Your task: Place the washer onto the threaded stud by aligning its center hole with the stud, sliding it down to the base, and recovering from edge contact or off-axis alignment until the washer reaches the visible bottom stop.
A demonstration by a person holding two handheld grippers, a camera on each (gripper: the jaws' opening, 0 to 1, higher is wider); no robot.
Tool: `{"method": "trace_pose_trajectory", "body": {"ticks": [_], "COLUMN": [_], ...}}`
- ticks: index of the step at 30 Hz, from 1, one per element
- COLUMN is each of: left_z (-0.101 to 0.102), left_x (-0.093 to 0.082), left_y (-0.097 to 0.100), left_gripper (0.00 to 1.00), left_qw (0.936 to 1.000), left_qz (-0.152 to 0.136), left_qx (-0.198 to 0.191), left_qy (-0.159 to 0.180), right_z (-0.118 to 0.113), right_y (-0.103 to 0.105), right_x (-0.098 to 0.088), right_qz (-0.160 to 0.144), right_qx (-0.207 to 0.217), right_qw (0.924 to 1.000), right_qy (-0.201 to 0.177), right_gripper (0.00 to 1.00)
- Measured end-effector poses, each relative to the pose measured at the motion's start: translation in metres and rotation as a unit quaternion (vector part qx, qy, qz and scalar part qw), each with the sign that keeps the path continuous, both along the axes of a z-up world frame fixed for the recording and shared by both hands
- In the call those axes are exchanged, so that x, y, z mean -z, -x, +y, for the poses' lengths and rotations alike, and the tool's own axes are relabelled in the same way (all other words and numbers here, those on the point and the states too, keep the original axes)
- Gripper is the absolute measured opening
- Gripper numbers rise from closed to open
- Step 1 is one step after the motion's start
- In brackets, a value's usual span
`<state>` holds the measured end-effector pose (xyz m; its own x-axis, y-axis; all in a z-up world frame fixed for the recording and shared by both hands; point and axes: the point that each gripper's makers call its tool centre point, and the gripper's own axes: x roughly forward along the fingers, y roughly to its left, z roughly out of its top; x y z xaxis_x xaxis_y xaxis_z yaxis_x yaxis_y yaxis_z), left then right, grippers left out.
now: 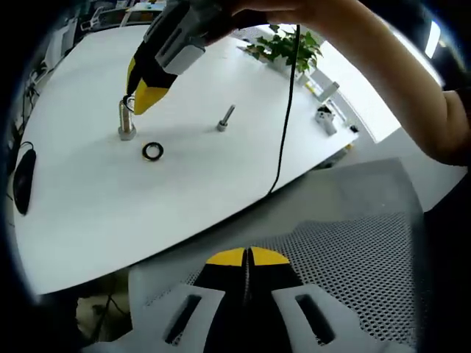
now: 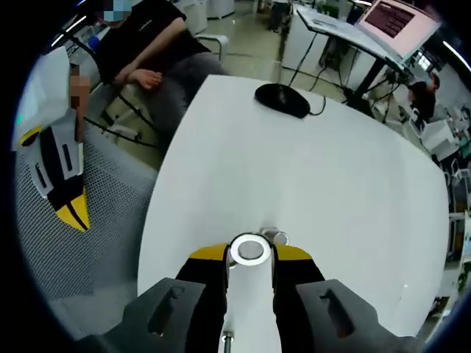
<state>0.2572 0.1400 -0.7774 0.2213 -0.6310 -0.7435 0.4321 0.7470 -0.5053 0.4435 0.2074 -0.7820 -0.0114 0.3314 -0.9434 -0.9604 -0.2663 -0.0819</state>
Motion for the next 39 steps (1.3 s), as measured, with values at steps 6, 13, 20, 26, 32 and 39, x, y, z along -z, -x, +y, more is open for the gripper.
{"method": "trace_pose_trajectory", "body": {"ticks": [6, 13, 20, 26, 32, 39], "left_z": [0.000, 0.000, 0.000, 0.000, 0.000, 0.000], "left_x": [0.000, 0.000, -0.001, 0.000, 0.000, 0.000], "left_y": [0.000, -0.001, -0.001, -0.001, -0.001, -0.001], "left_gripper": [0.00, 0.00, 0.00, 0.00, 0.00, 0.00], "left_qw": [1.0000, 1.0000, 1.0000, 1.0000, 1.0000, 1.0000], "left_qz": [0.001, 0.003, 0.003, 0.004, 0.005, 0.005], "left_qx": [-0.001, -0.003, -0.005, -0.005, -0.005, -0.005], "left_qy": [0.000, 0.001, 0.002, 0.002, 0.002, 0.002], "right_z": [0.000, 0.002, 0.009, 0.010, 0.013, 0.015], "right_y": [-0.009, -0.015, -0.020, -0.024, -0.025, -0.024], "right_x": [0.007, 0.011, 0.018, 0.023, 0.023, 0.025], "right_qz": [-0.012, -0.016, -0.025, -0.029, -0.027, -0.031], "right_qx": [-0.021, -0.028, -0.044, -0.053, -0.059, -0.081], "right_qw": [0.9995, 0.9991, 0.9980, 0.9969, 0.9964, 0.9936], "right_qy": [0.019, 0.028, 0.038, 0.050, 0.054, 0.072], "right_gripper": [0.23, 0.23, 0.23, 0.23, 0.23, 0.22]}}
